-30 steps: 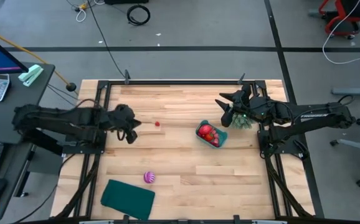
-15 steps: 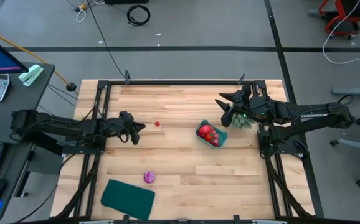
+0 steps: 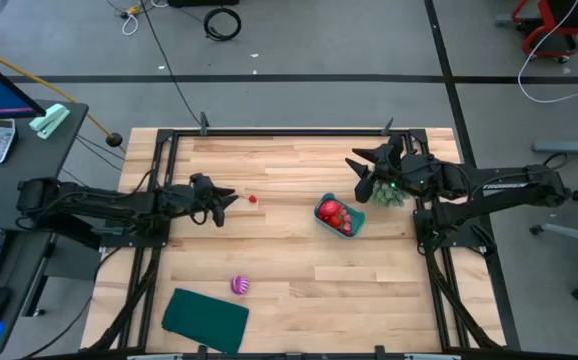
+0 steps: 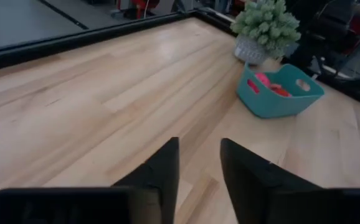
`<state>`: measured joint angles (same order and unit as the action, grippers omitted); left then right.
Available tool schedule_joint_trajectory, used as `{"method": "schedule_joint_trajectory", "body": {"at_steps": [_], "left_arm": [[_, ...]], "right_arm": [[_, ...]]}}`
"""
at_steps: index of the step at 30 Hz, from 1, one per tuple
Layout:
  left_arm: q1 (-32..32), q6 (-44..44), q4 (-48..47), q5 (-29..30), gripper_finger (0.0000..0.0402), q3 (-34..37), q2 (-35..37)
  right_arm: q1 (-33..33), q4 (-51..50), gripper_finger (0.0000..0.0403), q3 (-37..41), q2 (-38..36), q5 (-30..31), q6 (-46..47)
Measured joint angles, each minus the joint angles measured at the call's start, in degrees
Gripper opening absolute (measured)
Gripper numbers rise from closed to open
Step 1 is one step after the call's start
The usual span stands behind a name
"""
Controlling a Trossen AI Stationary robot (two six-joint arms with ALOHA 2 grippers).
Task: Pick and placing Produce into tupperware
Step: Put the raspberry into the green bin
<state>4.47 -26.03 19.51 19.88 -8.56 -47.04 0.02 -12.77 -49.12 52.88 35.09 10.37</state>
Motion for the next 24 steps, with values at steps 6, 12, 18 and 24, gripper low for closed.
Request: {"method": "schedule_joint_trajectory", "body": {"at_steps": [6, 12, 18, 24], "left_arm": [[1.2, -4.52, 0.5, 0.3, 0.0181, -0.02, -4.6], [3.41, -7.87, 4.88, 2.52, 0.0219, 0.0, -12.2], [3.82, -7.84, 13.66, 2.37, 0.0231, -0.07, -20.17], [3.82, -9.33, 18.03, 2.34, 0.0231, -0.07, -28.1]], "right_arm": [[-1.87, 0.46, 0.0159, 0.0, 0.0, 0.04, -0.03], [-3.22, 0.44, 0.0159, 0.0, 0.0, 0.02, 0.06], [-4.11, 0.41, 0.0159, 0.0, 0.0, 0.01, 0.02], [-4.54, 0.39, 0.0159, 0.0, 0.0, 0.02, 0.0]]}}
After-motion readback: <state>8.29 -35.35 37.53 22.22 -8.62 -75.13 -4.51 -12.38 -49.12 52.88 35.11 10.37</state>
